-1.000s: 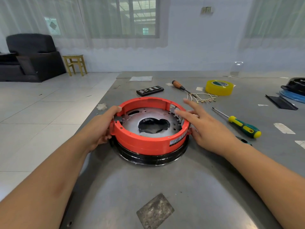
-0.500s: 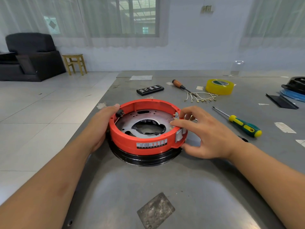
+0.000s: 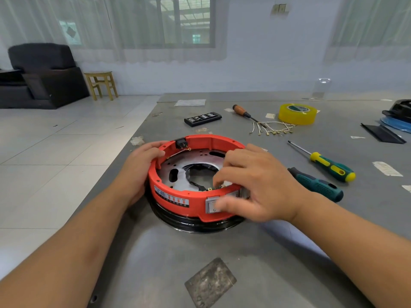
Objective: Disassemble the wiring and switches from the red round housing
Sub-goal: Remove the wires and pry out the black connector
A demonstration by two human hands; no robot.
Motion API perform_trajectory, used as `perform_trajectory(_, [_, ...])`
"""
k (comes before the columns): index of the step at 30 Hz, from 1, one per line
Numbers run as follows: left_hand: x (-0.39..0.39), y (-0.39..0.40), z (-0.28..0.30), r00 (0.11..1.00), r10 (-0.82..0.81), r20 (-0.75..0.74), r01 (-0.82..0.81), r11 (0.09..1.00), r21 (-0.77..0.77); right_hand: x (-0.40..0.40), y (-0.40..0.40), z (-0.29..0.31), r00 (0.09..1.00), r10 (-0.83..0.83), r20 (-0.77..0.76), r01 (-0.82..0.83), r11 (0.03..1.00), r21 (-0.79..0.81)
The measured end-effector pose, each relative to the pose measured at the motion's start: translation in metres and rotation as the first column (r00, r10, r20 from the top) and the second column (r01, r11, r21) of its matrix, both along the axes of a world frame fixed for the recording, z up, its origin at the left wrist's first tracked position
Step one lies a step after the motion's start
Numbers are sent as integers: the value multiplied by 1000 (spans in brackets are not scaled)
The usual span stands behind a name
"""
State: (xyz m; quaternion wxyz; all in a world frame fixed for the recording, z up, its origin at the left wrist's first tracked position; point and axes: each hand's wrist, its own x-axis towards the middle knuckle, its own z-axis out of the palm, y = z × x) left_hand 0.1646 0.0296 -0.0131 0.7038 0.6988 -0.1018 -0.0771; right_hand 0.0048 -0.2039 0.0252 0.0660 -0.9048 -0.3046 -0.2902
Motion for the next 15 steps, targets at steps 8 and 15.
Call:
perform_trajectory(8, [4, -2, -5, 997, -74, 21, 74, 997, 17, 71, 7, 42, 685, -467, -559, 419, 880, -221])
perform_trajectory(15, [0, -5, -5, 993, -87, 74, 82, 994, 70, 114, 16, 35, 614, -575, -540, 343, 811, -473])
